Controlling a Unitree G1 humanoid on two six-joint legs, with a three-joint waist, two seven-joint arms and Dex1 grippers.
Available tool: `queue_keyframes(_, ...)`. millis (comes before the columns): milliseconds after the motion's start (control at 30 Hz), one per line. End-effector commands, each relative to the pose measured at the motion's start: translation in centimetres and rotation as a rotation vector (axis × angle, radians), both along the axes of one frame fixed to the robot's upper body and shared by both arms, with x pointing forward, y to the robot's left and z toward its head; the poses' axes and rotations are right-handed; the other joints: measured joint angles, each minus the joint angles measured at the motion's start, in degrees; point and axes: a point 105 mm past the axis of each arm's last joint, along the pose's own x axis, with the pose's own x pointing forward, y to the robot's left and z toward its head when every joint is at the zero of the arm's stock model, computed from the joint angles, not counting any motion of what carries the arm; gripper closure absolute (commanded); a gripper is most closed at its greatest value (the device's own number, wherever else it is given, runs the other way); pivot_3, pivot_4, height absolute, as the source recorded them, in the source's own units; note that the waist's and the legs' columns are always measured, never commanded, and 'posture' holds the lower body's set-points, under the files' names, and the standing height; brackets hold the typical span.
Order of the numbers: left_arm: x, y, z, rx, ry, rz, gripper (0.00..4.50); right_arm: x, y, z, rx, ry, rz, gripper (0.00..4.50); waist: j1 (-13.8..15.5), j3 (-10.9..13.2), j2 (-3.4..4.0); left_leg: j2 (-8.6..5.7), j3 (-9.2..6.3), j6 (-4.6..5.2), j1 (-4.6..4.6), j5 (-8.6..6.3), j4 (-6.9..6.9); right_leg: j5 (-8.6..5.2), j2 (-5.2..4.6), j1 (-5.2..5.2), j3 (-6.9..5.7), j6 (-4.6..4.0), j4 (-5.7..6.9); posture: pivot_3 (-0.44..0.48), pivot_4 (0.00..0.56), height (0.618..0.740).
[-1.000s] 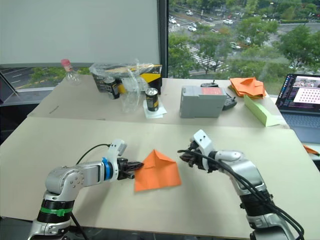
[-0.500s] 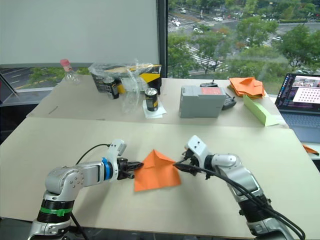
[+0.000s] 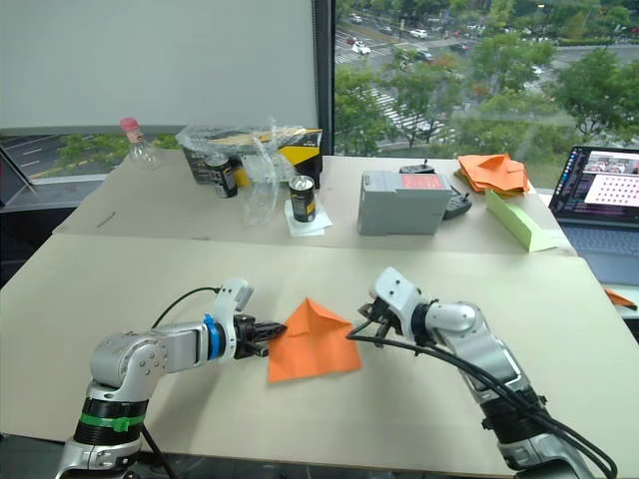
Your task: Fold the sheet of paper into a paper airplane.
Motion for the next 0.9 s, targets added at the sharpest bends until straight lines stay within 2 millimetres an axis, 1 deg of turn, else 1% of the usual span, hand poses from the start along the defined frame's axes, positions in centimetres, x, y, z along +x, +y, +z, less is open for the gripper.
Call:
queue_keyframes(33, -0.3, 0.7, -1.1, 0.04, 0.039, 0.023, 4.5, -0.5, 0.1, -0.3, -0.092, -0.074, 0.079, 4.38, 0.0, 0.0, 0.0, 0.0, 0.0, 0.0, 0.0, 0.0, 0.0, 0.0, 0.0, 0.01, 0.0, 0.0, -0.02, 0.0, 0.15, 0.74)
queue_keyframes(133, -0.3, 0.7, -1.1, 0.039, 0.039, 0.023, 4.5, -1.1, 0.6, -0.9, -0.096, -0.061, 0.114, 4.38, -0.1, 0.0, 0.0, 0.0, 0.0, 0.0, 0.0, 0.0, 0.0, 0.0, 0.0, 0.01, 0.0, 0.0, -0.03, 0.0, 0.15, 0.74)
queue_keyframes(233, -0.3, 0.7, -1.1, 0.038, 0.038, 0.025, 4.5, -1.4, 1.1, -1.1, -0.077, -0.047, 0.129, 4.38, -0.1, 0.0, 0.0, 0.01, 0.01, 0.0, 0.02, 0.0, 0.0, 0.0, 0.0, 0.02, 0.0, 0.0, -0.01, 0.0, 0.15, 0.74)
queue_keyframes(533, -0.4, 0.5, -1.1, 0.032, 0.037, 0.029, 4.5, -0.9, 2.3, -0.9, -0.003, -0.011, 0.112, 4.38, -0.2, 0.0, 0.0, 0.01, 0.0, -0.01, 0.02, 0.0, 0.0, 0.0, 0.0, 0.03, 0.0, 0.0, 0.0, 0.0, 0.15, 0.74)
queue_keyframes(733, -0.4, 0.7, -1.1, 0.034, 0.037, 0.036, 4.5, -0.7, 2.3, -0.5, 0.039, 0.023, 0.092, 4.38, -0.2, 0.0, 0.0, 0.01, -0.01, 0.0, 0.02, 0.0, 0.0, 0.0, 0.0, 0.02, 0.0, 0.0, 0.0, 0.0, 0.15, 0.74)
queue_keyframes(900, -0.4, 0.7, -1.1, 0.036, 0.034, 0.038, 4.5, -0.7, 1.9, -0.4, 0.029, 0.021, 0.088, 4.38, -0.2, 0.0, 0.0, 0.01, -0.01, 0.0, 0.02, 0.0, 0.0, 0.0, 0.0, 0.02, 0.0, 0.0, 0.0, 0.0, 0.15, 0.74)
